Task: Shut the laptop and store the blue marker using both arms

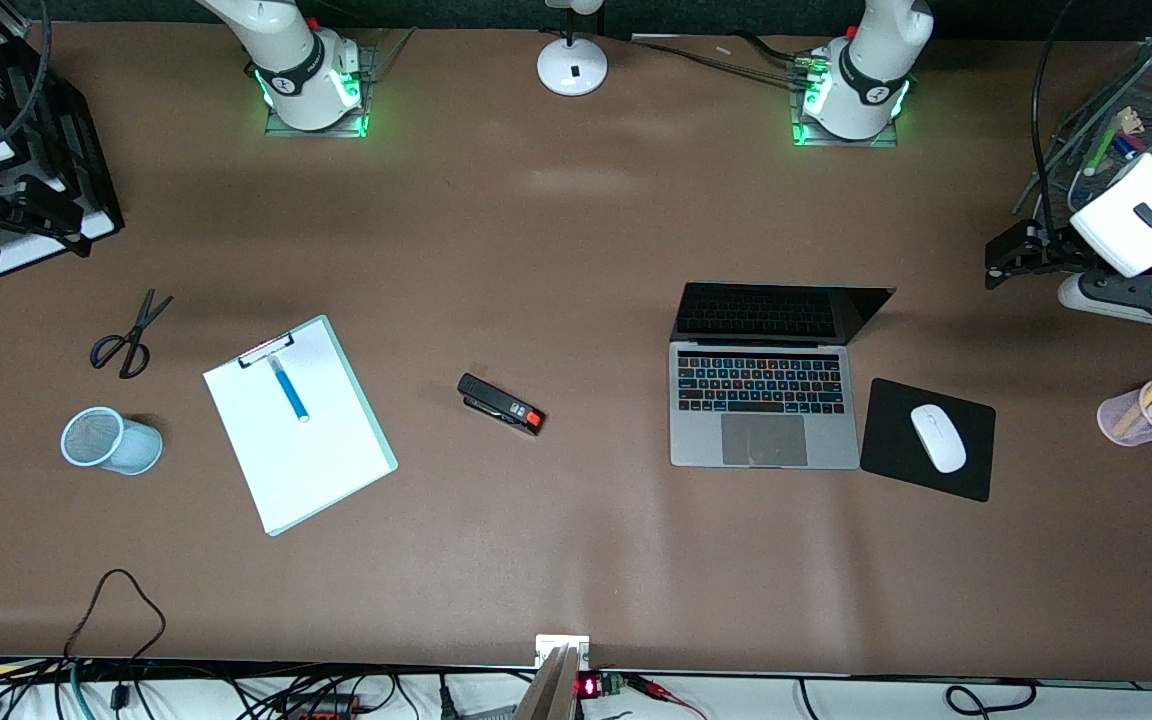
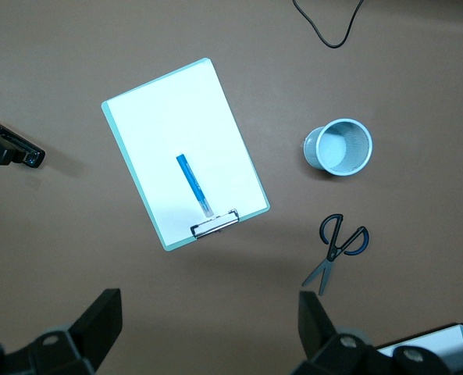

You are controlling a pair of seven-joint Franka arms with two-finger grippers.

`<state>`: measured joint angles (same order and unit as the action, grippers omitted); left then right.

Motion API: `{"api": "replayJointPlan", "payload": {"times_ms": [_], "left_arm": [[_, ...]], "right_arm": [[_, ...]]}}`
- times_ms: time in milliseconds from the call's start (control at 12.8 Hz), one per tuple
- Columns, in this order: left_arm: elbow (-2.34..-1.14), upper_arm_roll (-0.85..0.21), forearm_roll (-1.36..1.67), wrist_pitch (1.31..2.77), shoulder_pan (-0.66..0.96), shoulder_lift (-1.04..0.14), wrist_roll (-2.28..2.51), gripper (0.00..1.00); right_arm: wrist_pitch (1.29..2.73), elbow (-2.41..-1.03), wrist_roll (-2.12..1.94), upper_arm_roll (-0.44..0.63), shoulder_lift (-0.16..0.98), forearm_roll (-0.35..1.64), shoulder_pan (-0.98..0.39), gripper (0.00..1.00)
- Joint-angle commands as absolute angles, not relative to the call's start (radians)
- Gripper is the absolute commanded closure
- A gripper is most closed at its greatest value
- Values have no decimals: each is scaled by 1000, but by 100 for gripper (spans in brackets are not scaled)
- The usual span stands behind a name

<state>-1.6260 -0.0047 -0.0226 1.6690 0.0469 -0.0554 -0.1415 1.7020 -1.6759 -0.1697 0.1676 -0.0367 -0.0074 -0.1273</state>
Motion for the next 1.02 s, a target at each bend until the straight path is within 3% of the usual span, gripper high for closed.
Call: {"api": "replayJointPlan", "payload": {"times_ms": [0,547,703,938], "left_arm": [[-1591,-8,-12,1660,40,-74,-147,0],[-1589,-6,-12,1660,35,-74,-149,0],[-1591,-6,-12,1660,35,-74,-147,0],[-1591,-6,-9,1660,35,-74,-146,0]], "right_arm": [[1687,-1655,-163,166,-29,-8,-123,0],[1703,-1654,-179,166,0,14,-126,0],[1698,-1664,-199,161,70,14,-130,0],[1794,-1663,-482,158,282,81,-132,3]]}}
